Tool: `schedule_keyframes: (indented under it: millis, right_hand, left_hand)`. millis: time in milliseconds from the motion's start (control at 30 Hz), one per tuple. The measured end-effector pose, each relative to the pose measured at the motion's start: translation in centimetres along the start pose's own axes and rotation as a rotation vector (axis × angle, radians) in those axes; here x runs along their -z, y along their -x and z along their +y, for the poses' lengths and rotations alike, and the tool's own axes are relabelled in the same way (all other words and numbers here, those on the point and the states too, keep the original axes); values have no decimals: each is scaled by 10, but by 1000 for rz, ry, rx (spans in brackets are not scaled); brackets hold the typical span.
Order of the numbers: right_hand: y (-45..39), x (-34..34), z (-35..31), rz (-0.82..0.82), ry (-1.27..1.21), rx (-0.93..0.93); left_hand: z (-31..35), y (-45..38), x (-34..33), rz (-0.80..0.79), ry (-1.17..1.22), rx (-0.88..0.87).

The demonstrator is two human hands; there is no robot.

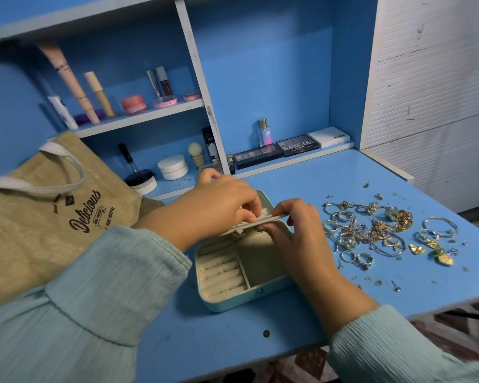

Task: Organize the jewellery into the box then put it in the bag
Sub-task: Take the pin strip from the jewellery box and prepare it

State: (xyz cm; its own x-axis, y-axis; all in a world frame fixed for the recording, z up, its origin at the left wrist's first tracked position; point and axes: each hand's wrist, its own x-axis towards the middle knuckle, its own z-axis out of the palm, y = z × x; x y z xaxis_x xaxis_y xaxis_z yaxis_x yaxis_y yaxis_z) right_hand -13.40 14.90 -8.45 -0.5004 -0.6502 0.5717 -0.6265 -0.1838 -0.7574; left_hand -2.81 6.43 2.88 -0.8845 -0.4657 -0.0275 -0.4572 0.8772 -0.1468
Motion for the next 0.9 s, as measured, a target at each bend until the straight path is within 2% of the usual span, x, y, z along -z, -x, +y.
schedule_keyframes:
  millis: [200, 433, 700, 900]
  right_hand:
    - [0, 0, 0, 3, 3, 2]
    - [0, 1, -1, -11, 0, 10]
    - [1, 2, -2, -19, 19, 31]
    - [1, 3, -3, -12, 22, 43]
  left_hand:
    - [-3, -1, 2, -99, 99, 39]
    - [-3, -6, 0, -154, 84, 10]
    - [2, -8, 0, -136, 50, -5]
    - [-2, -5, 3, -114, 116, 62]
